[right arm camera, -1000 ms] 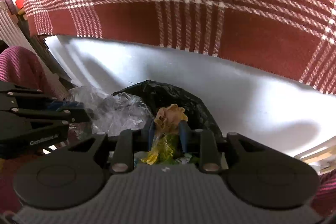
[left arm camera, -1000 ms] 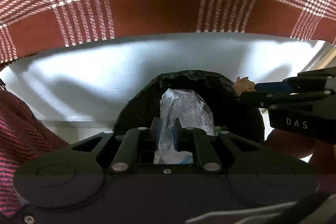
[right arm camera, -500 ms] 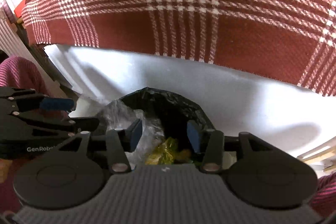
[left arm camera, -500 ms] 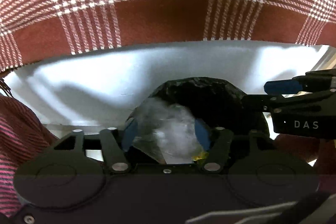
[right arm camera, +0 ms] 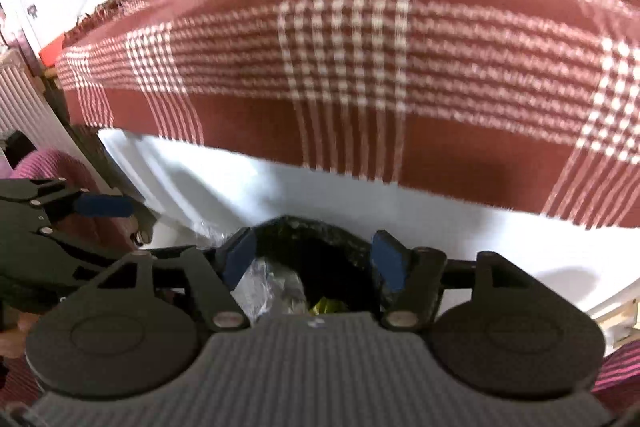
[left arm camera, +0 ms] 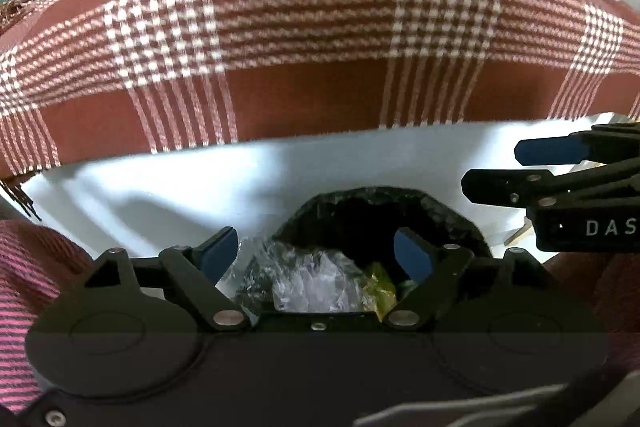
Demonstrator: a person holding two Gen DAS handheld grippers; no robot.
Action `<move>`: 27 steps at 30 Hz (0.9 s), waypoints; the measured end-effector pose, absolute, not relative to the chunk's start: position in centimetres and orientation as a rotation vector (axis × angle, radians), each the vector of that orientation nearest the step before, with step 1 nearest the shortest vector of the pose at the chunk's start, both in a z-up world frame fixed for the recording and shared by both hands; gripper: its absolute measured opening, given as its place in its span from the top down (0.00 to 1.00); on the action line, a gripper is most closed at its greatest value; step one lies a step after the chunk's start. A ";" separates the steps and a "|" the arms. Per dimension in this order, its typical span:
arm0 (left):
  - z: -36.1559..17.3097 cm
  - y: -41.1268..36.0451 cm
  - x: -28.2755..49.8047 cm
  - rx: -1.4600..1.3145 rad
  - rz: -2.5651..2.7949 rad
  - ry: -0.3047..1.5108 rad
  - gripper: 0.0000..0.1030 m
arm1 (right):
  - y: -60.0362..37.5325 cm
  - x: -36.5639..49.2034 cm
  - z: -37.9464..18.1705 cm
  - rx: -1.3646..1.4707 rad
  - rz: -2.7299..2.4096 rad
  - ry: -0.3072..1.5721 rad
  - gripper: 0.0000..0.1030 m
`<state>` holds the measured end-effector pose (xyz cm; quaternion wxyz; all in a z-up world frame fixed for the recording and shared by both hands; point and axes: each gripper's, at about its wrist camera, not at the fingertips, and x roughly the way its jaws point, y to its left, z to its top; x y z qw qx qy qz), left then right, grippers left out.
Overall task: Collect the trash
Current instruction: 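Move both open tools back over the table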
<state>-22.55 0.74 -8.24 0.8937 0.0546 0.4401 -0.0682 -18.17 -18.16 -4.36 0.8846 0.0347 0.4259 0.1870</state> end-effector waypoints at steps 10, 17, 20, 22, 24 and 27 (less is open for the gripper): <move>-4.3 0.7 -22.4 0.110 -0.153 0.822 0.17 | -19.0 -18.6 -0.4 0.060 0.393 0.790 0.20; -0.1 0.7 -20.9 0.106 -0.178 0.743 0.15 | -19.6 -18.3 3.0 0.074 0.396 0.731 0.20; 1.9 0.5 -20.1 0.107 -0.179 0.698 0.15 | -20.1 -17.9 4.6 0.057 0.386 0.690 0.20; 3.3 0.4 -19.3 0.100 -0.185 0.668 0.15 | -20.6 -17.4 5.7 0.048 0.374 0.662 0.19; 4.9 0.3 -18.3 0.090 -0.191 0.636 0.15 | -21.2 -16.6 6.9 0.049 0.360 0.634 0.19; 6.9 0.0 -16.4 0.082 -0.212 0.589 0.13 | -22.3 -15.4 8.6 0.051 0.322 0.589 0.18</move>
